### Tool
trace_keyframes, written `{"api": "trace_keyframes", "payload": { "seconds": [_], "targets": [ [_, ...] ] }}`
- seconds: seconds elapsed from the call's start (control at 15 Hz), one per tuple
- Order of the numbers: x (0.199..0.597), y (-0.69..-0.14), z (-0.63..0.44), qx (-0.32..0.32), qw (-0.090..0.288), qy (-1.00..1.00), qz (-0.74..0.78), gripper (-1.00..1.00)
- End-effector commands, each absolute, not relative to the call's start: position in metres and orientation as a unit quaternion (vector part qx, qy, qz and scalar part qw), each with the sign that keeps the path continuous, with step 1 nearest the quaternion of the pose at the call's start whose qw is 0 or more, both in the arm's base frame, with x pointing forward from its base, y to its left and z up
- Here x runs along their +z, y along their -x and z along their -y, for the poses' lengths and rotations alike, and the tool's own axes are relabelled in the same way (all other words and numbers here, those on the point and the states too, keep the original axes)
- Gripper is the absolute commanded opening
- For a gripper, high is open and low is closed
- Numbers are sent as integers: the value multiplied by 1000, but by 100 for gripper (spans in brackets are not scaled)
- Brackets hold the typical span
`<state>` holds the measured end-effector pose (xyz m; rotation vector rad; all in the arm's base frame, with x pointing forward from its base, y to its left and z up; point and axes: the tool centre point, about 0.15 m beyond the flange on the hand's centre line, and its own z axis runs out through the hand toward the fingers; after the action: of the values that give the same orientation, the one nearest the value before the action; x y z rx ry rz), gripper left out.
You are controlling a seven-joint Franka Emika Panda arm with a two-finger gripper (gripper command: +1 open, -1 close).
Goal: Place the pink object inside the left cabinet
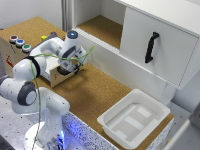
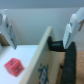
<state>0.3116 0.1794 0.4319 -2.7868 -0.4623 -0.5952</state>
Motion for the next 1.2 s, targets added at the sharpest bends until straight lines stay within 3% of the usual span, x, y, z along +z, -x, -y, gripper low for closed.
{"api": "trace_keyframes", "payload": {
  "seconds": [0.0, 0.2, 0.6, 1.13],
  "targets": [
    [443, -353, -260, -115, 54, 946, 298, 100],
    [444, -359, -306, -97, 8, 918, 384, 100],
    [394, -375, -340, -28, -13, 906, 422, 100],
    [323, -395, -290, 7, 24, 894, 447, 100]
  ]
}}
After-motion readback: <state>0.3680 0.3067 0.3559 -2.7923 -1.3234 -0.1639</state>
